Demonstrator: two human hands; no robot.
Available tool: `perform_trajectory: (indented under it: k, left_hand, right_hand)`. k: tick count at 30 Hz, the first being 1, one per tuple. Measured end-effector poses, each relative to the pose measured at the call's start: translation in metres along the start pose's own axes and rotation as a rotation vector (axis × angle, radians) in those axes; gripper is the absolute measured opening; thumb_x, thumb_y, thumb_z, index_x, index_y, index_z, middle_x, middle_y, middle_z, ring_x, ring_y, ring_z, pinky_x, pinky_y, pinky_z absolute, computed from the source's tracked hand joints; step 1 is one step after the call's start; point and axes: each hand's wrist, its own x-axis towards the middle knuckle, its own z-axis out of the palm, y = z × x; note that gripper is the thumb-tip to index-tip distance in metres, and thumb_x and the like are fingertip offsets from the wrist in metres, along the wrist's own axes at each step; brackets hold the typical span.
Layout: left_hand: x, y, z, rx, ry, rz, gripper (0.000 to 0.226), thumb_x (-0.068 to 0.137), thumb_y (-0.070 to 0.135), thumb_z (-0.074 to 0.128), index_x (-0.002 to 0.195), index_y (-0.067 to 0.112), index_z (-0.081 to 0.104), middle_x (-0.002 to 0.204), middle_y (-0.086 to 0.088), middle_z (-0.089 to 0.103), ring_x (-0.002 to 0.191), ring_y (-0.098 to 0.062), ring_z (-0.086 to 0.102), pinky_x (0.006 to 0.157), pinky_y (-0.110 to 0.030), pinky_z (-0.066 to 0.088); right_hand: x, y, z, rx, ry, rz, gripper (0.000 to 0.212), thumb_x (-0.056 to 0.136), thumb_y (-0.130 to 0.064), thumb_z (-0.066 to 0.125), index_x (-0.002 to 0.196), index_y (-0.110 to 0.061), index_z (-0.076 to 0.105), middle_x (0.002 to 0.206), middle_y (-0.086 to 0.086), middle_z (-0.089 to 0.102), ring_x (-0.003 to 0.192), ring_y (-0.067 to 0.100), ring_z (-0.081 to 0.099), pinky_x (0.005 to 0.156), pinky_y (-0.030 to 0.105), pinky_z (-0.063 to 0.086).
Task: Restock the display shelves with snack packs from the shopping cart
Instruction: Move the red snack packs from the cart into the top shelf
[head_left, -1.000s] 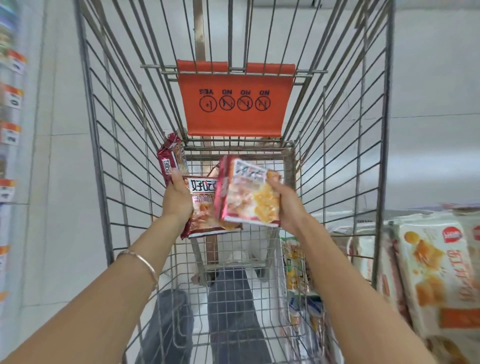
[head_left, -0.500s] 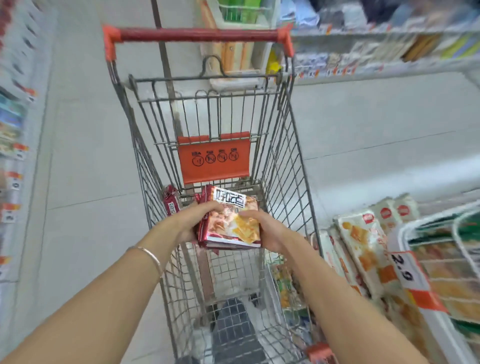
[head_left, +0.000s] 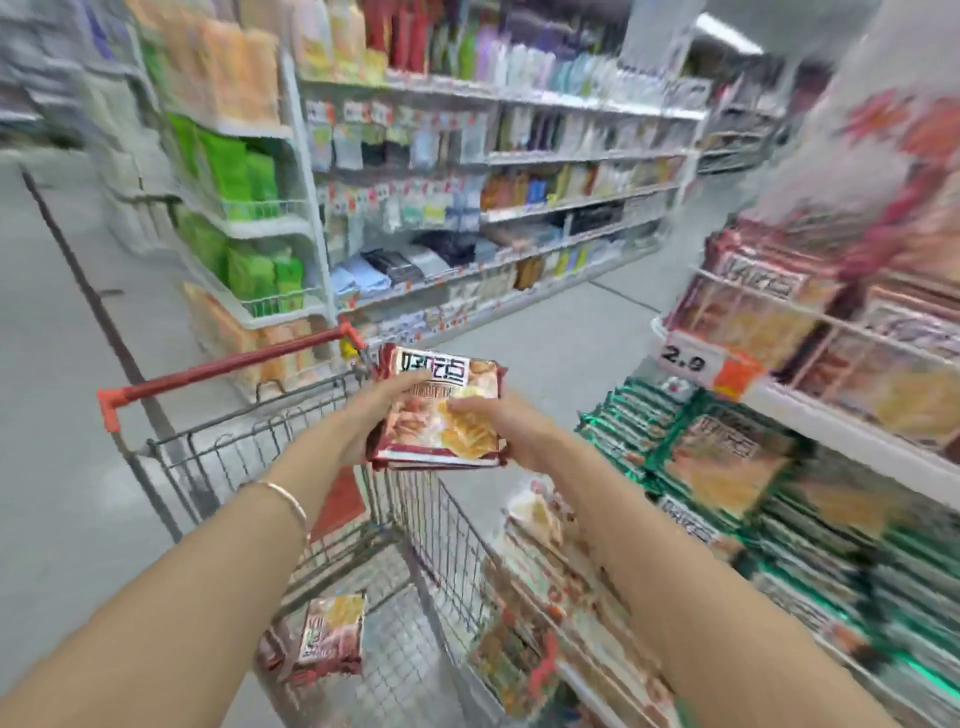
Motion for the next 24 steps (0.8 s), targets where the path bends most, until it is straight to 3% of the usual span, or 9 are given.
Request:
perform_trajectory:
  k: [2,4,9,11,12,14,17,21,24]
  left_hand:
    - [-0.005,0.031,0.037,0.042,-0.097,0.053,0.022,0.093,0.034,0.064,0.091,0.012,0.064,0.076,-0.006,0.062,0.04,-0.01,0.055,0.038,-0.017,0.045]
    - [-0.011,0.064,0.078,0.099,-0.182,0.11,0.023,0.094,0.033,0.064,0.092,0.011,0.065,0.071,-0.006,0.063,0.039,-0.011,0.056,0.038,-0.019,0.048]
    - [-0.026,0.142,0.19,0.199,-0.388,0.293,0.044,0.085,0.038,0.073,0.116,0.01,0.061,0.076,-0.006,0.073,0.052,-0.019,0.066,0.048,-0.029,0.055]
    - [-0.036,0.163,0.238,0.208,-0.429,0.372,0.035,0.086,0.038,0.074,0.108,0.015,0.058,0.071,-0.004,0.072,0.049,-0.015,0.065,0.045,-0.026,0.054]
    - [-0.04,0.172,0.263,0.216,-0.448,0.413,0.037,0.086,0.04,0.074,0.109,0.017,0.056,0.075,-0.004,0.072,0.052,-0.015,0.066,0.046,-0.026,0.054]
    - [-0.041,0.187,0.309,0.26,-0.473,0.524,0.059,0.08,0.05,0.077,0.122,0.018,0.051,0.096,-0.007,0.069,0.072,-0.017,0.068,0.064,-0.032,0.058]
    - [-0.038,0.203,0.366,0.344,-0.477,0.71,0.101,0.065,0.069,0.078,0.147,0.024,0.04,0.126,0.007,0.057,0.109,-0.014,0.06,0.1,-0.034,0.047]
    - [-0.014,0.194,0.425,0.426,-0.495,0.76,0.117,0.073,0.053,0.083,0.159,0.033,0.005,0.154,-0.002,0.039,0.131,-0.021,0.049,0.096,-0.03,0.05]
    - [0.007,0.172,0.446,0.568,-0.536,0.751,0.119,0.085,0.027,0.078,0.157,0.03,-0.015,0.143,-0.003,0.05,0.099,-0.009,0.062,0.074,-0.012,0.052]
  right_hand:
    - [-0.03,-0.029,-0.032,-0.037,0.096,-0.082,0.061,0.073,-0.028,0.08,0.127,-0.008,0.061,0.112,0.01,0.074,0.1,0.027,0.073,0.086,0.039,0.059]
    - [-0.062,-0.055,-0.066,-0.099,0.183,-0.173,0.059,0.076,-0.033,0.078,0.128,-0.012,0.061,0.117,0.008,0.073,0.108,0.027,0.07,0.099,0.046,0.054]
    - [-0.16,-0.112,-0.152,-0.284,0.493,-0.306,0.048,0.088,-0.047,0.07,0.119,-0.012,0.062,0.108,0.003,0.074,0.098,0.017,0.071,0.094,0.04,0.055]
    - [-0.192,-0.127,-0.189,-0.364,0.633,-0.382,0.05,0.092,-0.047,0.066,0.128,-0.013,0.057,0.123,0.006,0.068,0.11,0.02,0.066,0.099,0.041,0.05]
    - [-0.208,-0.134,-0.206,-0.385,0.713,-0.401,0.07,0.09,-0.052,0.066,0.143,-0.013,0.044,0.141,0.007,0.057,0.126,0.021,0.057,0.107,0.042,0.044]
    - [-0.229,-0.143,-0.242,-0.412,0.843,-0.44,0.102,0.087,-0.058,0.067,0.159,-0.013,0.01,0.164,0.006,0.025,0.147,0.022,0.031,0.119,0.044,0.029]
    - [-0.241,-0.145,-0.289,-0.474,1.008,-0.502,0.109,0.086,-0.056,0.068,0.16,-0.014,-0.001,0.167,0.004,0.015,0.151,0.02,0.022,0.121,0.037,0.022]
    - [-0.239,-0.13,-0.335,-0.517,1.051,-0.443,0.111,0.087,-0.052,0.07,0.158,-0.014,-0.007,0.166,0.004,0.013,0.151,0.019,0.02,0.118,0.031,0.019]
    - [-0.23,-0.114,-0.363,-0.457,0.976,-0.337,0.117,0.086,-0.045,0.074,0.157,-0.018,-0.015,0.166,0.005,0.01,0.15,0.022,0.021,0.117,0.031,0.022]
